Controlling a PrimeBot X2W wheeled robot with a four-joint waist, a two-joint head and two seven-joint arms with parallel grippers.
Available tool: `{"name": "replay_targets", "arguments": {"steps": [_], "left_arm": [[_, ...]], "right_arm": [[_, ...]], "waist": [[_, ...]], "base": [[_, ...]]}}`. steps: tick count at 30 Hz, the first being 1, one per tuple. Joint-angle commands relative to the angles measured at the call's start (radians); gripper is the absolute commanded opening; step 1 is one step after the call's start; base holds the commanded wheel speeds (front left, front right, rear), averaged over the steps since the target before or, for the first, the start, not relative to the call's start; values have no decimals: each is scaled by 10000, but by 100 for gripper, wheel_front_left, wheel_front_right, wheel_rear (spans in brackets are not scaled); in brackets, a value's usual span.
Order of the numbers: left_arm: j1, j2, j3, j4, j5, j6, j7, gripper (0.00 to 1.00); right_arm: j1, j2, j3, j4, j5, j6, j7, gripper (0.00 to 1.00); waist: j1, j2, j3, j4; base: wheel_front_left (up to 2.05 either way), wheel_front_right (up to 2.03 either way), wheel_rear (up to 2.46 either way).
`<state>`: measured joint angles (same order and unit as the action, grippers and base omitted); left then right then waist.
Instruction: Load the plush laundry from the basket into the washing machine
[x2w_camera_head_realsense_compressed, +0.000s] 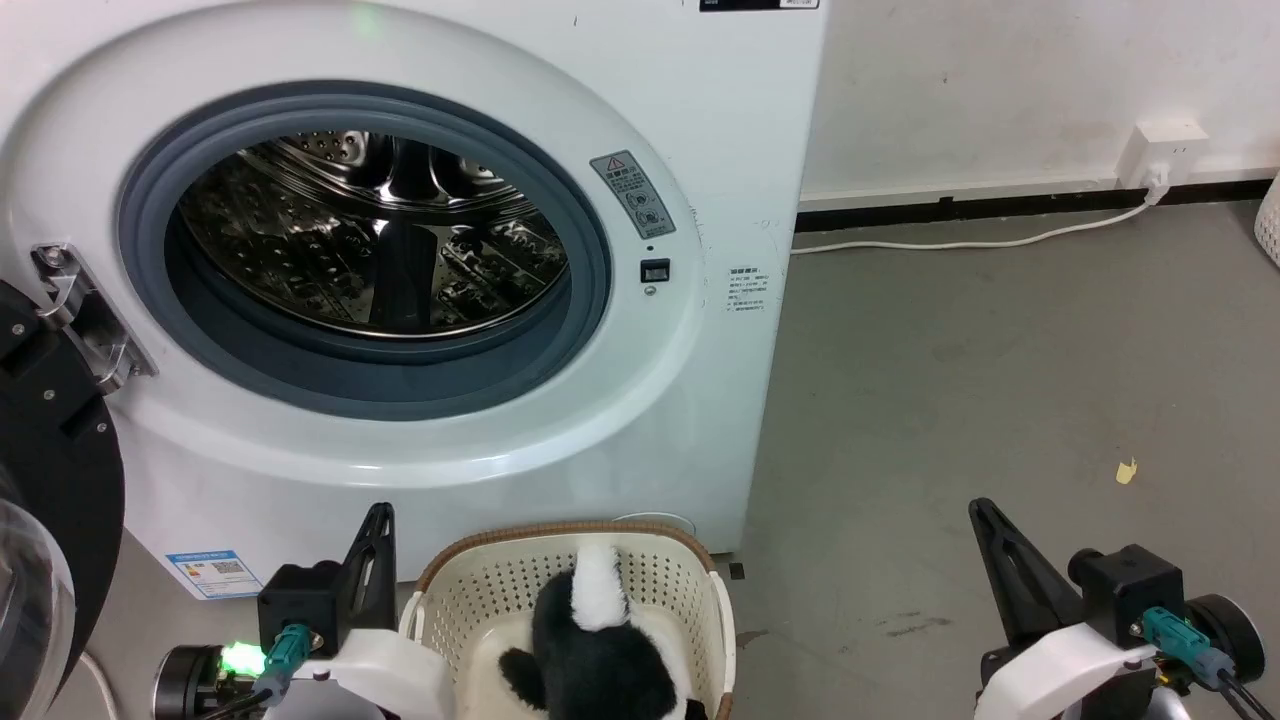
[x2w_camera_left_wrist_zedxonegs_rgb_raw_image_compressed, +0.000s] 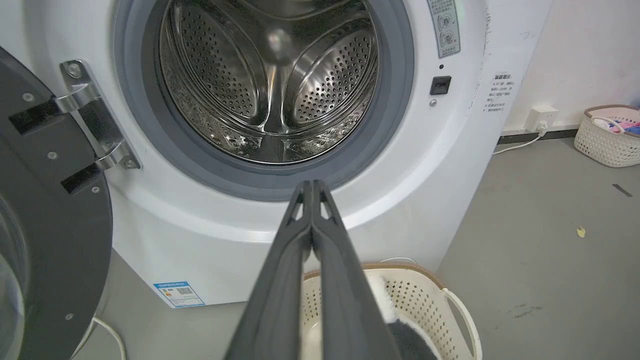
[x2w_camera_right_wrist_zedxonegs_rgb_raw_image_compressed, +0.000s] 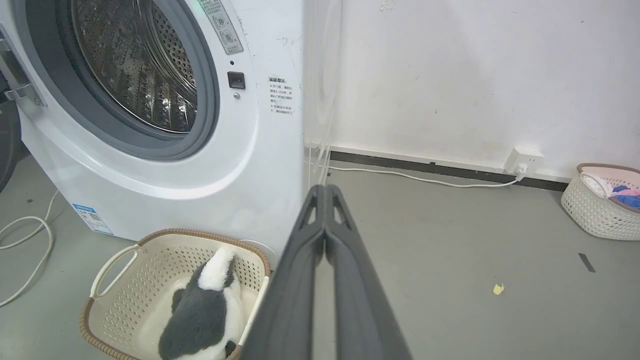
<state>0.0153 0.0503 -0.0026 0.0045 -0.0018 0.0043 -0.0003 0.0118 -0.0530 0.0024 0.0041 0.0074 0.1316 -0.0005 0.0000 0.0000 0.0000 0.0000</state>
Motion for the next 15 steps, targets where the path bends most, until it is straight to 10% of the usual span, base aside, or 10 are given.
{"name": "replay_targets", "arguments": {"steps": [1,2,3,15], "left_arm": [[-153,-1,26,-45,18,-43,3,0],[-153,-1,26,-45,18,-43,3,0],[0,0,-1,0,-3,1,-1,100],[-7,-2,-229,137,-264,142,-180,100]], "right_arm": [[-118,28,-24,-41,-74,-9,5,0],[-118,28,-24,-41,-74,-9,5,0],[1,0,0,1,3,0,-1,100],[83,2,18,149,311,-1,-168,100]], "waist": [[0,0,0,0],[0,0,0,0],[0,0,0,0],[0,0,12,-3]], "base": [[0,0,0],[0,0,0],[0,0,0],[0,0,0]]}}
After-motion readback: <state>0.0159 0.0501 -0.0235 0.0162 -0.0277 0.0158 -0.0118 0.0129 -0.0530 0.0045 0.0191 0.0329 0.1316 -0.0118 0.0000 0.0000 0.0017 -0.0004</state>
